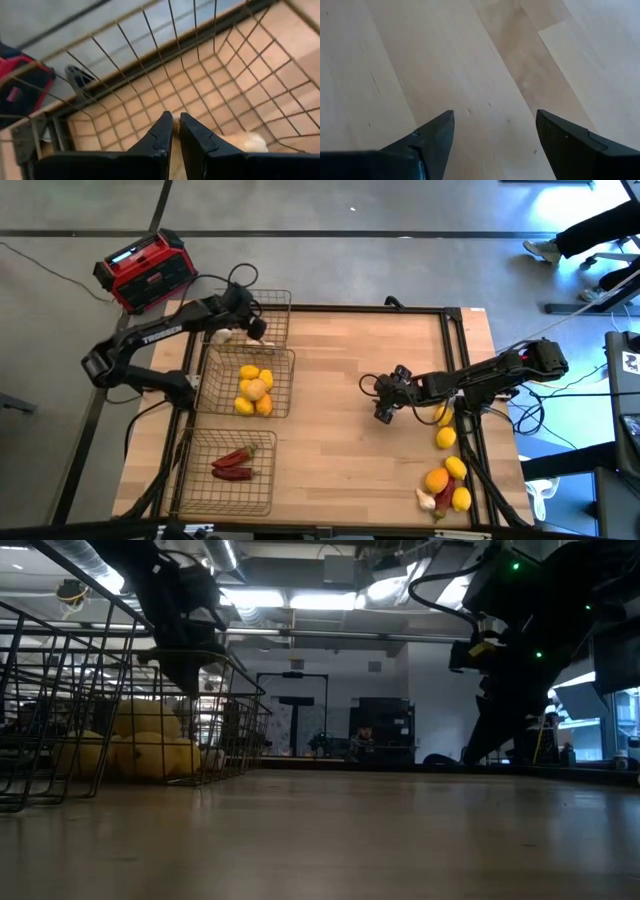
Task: Sort produce into baskets
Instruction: Put the garlic in the top wire basket
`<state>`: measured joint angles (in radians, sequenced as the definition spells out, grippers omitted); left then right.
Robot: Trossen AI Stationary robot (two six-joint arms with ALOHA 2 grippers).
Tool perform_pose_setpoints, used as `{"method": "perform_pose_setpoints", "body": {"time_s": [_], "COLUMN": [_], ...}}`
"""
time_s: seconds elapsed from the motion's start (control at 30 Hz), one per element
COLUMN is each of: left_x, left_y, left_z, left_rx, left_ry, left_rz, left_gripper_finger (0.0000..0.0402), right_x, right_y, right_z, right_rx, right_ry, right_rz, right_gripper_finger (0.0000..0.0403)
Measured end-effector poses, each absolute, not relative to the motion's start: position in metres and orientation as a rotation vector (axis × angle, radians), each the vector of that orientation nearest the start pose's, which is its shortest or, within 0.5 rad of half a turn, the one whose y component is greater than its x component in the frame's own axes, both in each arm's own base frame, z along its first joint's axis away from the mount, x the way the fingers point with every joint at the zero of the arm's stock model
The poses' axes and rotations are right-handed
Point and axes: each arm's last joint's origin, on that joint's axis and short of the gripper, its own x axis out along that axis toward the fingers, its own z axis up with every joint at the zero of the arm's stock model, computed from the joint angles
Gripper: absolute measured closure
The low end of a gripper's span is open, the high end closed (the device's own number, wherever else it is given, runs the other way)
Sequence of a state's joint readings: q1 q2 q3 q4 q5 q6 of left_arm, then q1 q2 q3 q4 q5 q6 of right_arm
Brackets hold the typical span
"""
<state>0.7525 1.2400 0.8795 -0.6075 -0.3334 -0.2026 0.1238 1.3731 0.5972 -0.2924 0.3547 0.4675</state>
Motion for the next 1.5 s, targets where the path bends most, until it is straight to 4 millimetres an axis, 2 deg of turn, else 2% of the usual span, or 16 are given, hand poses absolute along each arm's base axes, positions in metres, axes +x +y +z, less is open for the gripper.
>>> {"method": "perform_pose_setpoints", "body": {"time_s": [0.4,0.7,0.97,1.1,1.23,1.37,1.5], "left_x": [0.171,0.176,0.176,0.177,0.179,0.181,0.182], "left_y": [0.173,0.178,0.178,0.173,0.16,0.139,0.112], "left_z": [0.227,0.21,0.211,0.222,0.249,0.277,0.296], "left_rx": [-0.427,-0.456,-0.471,-0.452,-0.396,-0.36,-0.334], "left_ry": [1.01,1.087,1.071,1.03,0.929,0.774,0.66], "left_rz": [1.075,1.071,1.082,1.072,1.029,0.975,0.874], "left_gripper_finger": [0.0371,0.0327,0.0271,0.0242,0.0226,0.022,0.0219], "right_x": [0.23,0.23,0.23,0.23,0.23,0.23,0.229], "right_y": [0.018,0.018,0.018,0.018,0.018,0.018,0.018], "right_z": [0.151,0.151,0.151,0.151,0.151,0.151,0.153], "right_rx": [0.162,0.158,0.158,0.158,0.159,0.158,0.155], "right_ry": [0.958,0.957,0.957,0.957,0.956,0.956,0.996], "right_rz": [-0.454,-0.458,-0.458,-0.459,-0.459,-0.459,-0.452], "right_gripper_finger": [0.0128,0.0128,0.0128,0.0128,0.0128,0.0128,0.0128]}}
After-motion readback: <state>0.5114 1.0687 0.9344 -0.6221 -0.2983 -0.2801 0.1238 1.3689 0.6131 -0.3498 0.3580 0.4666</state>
